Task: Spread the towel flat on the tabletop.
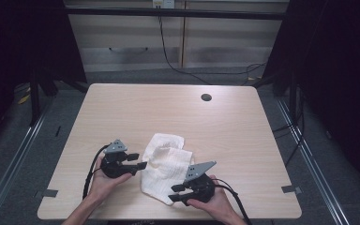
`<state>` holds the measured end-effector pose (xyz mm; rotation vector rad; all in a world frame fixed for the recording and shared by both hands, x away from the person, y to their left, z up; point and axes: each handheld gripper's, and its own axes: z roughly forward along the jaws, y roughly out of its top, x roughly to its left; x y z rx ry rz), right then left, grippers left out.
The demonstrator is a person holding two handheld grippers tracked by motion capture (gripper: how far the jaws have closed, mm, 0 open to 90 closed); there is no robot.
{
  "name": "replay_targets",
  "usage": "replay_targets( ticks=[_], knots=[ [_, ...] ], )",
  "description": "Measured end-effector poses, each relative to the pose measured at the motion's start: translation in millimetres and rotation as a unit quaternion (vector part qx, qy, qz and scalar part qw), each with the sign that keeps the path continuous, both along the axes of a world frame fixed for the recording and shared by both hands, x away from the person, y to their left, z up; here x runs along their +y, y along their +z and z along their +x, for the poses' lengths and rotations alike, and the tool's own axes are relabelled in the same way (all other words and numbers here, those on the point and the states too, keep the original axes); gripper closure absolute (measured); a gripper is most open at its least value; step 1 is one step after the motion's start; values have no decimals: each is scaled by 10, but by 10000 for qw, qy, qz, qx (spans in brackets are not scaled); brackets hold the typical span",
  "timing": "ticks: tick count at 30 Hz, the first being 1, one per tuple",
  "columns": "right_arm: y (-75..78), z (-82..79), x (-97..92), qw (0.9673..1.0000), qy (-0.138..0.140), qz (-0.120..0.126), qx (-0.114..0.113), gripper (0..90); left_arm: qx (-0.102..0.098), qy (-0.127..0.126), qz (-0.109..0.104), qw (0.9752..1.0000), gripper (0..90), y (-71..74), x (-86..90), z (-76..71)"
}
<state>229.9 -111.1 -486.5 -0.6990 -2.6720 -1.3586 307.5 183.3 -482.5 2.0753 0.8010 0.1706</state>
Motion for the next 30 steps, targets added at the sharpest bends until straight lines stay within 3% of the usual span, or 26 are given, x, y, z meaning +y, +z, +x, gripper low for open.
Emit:
replay_targets(
  ticks=[1,5,8,9,13,14,18,19,22,25,28,30],
  knots=[
    [-4,-8,-1,9999,43,76,66,670,-16,-37,52,10000,452,-3,-8,-5],
    [-74,-23,63,9999,129,-80,55,697,38,-146,8,9999,385,10,-32,-39],
    [-100,-18,96,9996,232,-135,87,674,-163,-223,5,9996,375,70,-31,-97],
    [-104,-13,108,9995,254,-163,50,630,-209,-241,-27,9995,369,82,-22,-100],
    [-131,7,107,9994,290,-142,127,614,-159,-124,-50,9998,364,78,26,-58],
    [-153,-2,124,9991,346,-217,137,610,-179,11,-33,9998,358,77,73,-27],
    [-162,-20,140,9991,343,-258,7,603,-50,180,-161,9997,344,51,162,48],
    [-165,-25,141,9991,342,-258,-26,601,69,259,-185,9995,343,20,203,91],
    [-170,-33,142,9991,331,-251,-60,614,96,330,-190,9992,342,6,227,109],
    [-180,-60,140,9989,241,-290,-266,717,74,355,-236,9991,342,8,240,112],
    [-205,-28,107,9997,80,-199,-133,839,68,371,-244,9990,344,14,248,112],
    [-221,-6,89,10000,19,-96,1,852,51,365,-250,9990,344,17,251,112]
  ],
)
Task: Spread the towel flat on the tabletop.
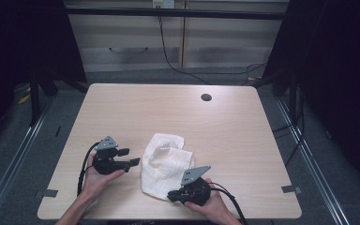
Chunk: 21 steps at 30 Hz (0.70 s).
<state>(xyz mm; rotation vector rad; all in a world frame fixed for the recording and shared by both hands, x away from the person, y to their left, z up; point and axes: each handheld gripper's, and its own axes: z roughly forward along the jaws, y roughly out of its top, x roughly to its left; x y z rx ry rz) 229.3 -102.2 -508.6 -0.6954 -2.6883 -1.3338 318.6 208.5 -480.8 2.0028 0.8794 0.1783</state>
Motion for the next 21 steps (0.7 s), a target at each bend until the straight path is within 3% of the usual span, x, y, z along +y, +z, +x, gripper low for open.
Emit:
replay_targets(
  ticks=[4,8,11,12,13,15,21],
  knots=[
    [10,12,1,10000,-3,-15,22,862,-12,4,-1,10000,343,6,10,2],
    [102,29,-31,9998,-95,199,29,865,-37,41,-34,10000,343,20,29,1],
    [325,75,-150,9983,-296,467,-175,867,-81,87,-85,9999,342,42,62,-4],
    [325,75,-150,9983,-296,467,-175,867,-81,87,-85,9999,342,42,62,-4],
    [451,108,-220,9969,-430,590,-293,868,-92,116,-128,9998,341,47,74,4],
    [557,163,-290,9941,-524,908,-269,870,-65,135,-167,9997,341,43,81,13],
    [800,322,-331,9914,-722,996,-453,873,-83,180,-134,9997,341,42,84,18]
  ],
)
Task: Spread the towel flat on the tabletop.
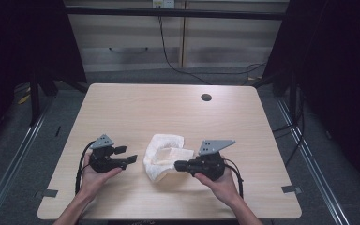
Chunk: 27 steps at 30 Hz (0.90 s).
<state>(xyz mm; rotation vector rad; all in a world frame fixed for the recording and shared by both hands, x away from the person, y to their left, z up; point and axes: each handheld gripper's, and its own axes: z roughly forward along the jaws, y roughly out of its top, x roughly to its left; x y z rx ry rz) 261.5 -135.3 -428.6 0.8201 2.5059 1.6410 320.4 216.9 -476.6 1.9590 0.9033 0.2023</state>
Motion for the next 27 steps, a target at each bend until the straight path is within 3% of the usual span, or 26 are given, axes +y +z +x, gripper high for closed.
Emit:
replay_targets(
  ticks=[5,7,8,15,16,20,22,25,26,27],
  knots=[
    [387,185,-31,9993,-158,122,-306,875,-2,20,-37,10000,341,1,20,10],
    [458,208,-34,9990,-183,118,-380,875,2,42,-42,10000,341,0,25,12],
    [610,260,-32,9983,-222,189,-497,876,-4,38,-46,10000,341,3,25,10],
    [1113,389,-12,9941,-351,374,-958,877,-35,44,-62,10000,342,11,32,7],
    [1113,389,-12,9941,-351,374,-958,877,-35,44,-62,10000,341,11,32,7],
    [1478,488,-46,9882,-513,688,-1265,877,-26,45,-73,10000,341,13,37,7],
    [1528,518,-67,9875,-567,681,-1305,877,-74,34,-112,9999,341,23,40,-2],
    [1479,546,-106,9883,-629,591,-1259,877,-64,10,-107,9999,341,24,38,-6],
    [1346,571,-162,9896,-718,483,-1150,877,-78,-31,-96,9999,342,22,31,-7],
    [1346,571,-162,9896,-718,483,-1150,877,-78,-31,-96,9999,344,22,31,-7]
  ],
)
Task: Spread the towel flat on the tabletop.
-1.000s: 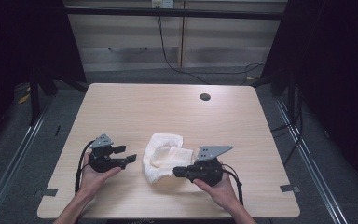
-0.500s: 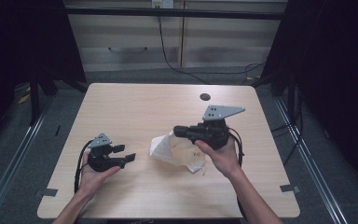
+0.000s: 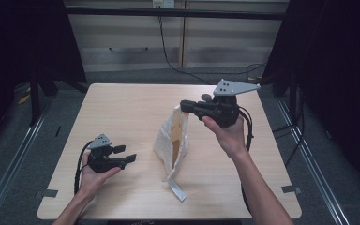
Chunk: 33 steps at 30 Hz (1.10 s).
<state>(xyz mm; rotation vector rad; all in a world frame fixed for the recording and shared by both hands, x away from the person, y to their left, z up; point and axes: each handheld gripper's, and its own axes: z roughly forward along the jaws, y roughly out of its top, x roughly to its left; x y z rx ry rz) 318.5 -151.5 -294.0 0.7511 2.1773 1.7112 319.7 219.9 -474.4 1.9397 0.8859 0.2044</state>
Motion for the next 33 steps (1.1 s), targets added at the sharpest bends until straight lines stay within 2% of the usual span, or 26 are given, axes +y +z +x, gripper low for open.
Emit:
replay_targets(
  ticks=[1,2,3,4,6,7,9,13,14,16,17,18,19,20,22,23,24,25,27,28,29,31,33],
  knots=[
    [-85,11,-37,10000,-44,-36,74,876,5,-11,-17,10000,344,-1,-10,-5],
    [-275,22,-130,9995,-150,-96,257,876,-4,-46,10,10000,356,0,-15,-8],
    [-368,25,-188,9991,-218,-119,336,876,2,-80,-2,10000,359,4,-33,-17],
    [-368,25,-188,9991,-218,-119,336,876,2,-80,-2,10000,365,4,-33,-17],
    [-551,19,-341,9979,-379,-139,513,876,-3,-221,18,9998,382,16,-88,-37],
    [-684,-8,-473,9962,-557,-231,629,876,-12,-265,41,9996,408,25,-112,-44],
    [-799,-47,-605,9943,-726,-301,726,876,-73,-427,16,9991,432,54,-181,-68],
    [-1005,-113,-852,9911,-912,-268,928,876,-143,-797,89,9967,468,85,-361,-114],
    [-1064,-132,-900,9901,-968,-329,959,876,-143,-797,89,9967,492,85,-361,-114],
    [-1122,-153,-945,9890,-1009,-356,1022,875,-149,-985,126,9949,509,71,-456,-118],
    [-1246,-188,-1018,9868,-1106,-392,1118,876,-134,-1174,118,9929,593,69,-540,-108],
    [-1246,-188,-1018,9868,-1106,-392,1118,876,-134,-1174,118,9929,595,69,-540,-108],
    [-1284,-196,-1037,9859,-1137,-382,1169,875,-92,-1252,129,9920,595,75,-600,-97],
    [-1375,-205,-1070,9833,-1244,-428,1257,875,-101,-1312,133,9912,609,83,-659,-84],
    [-1443,-217,-1079,9819,-1276,-471,1318,875,-44,-1491,173,9887,612,78,-814,-63],
    [-1466,-224,-1080,9816,-1291,-494,1320,875,-5,-1552,112,9878,609,66,-849,-54],
    [-1481,-230,-1080,9809,-1318,-491,1343,875,119,-1614,11,9868,604,48,-880,-44],
    [-1489,-234,-1080,9809,-1306,-480,1357,875,119,-1614,11,9868,597,48,-880,-44],
    [-1499,-236,-1075,9814,-1311,-436,1337,875,161,-1793,-144,9836,592,0,-932,-50],
    [-1506,-236,-1068,9818,-1293,-410,1329,875,156,-1933,-63,9810,604,-57,-997,-77],
    [-1516,-241,-1059,9826,-1271,-391,1294,874,90,-1971,110,9803,608,-90,-1030,-89],
    [-1546,-257,-1028,9838,-1200,-343,1289,874,182,-1973,136,9801,614,-155,-1064,-74],
    [-1563,-258,-1005,9837,-1167,-446,1296,874,189,-1958,248,9801,614,-188,-1082,-62]
  ],
)
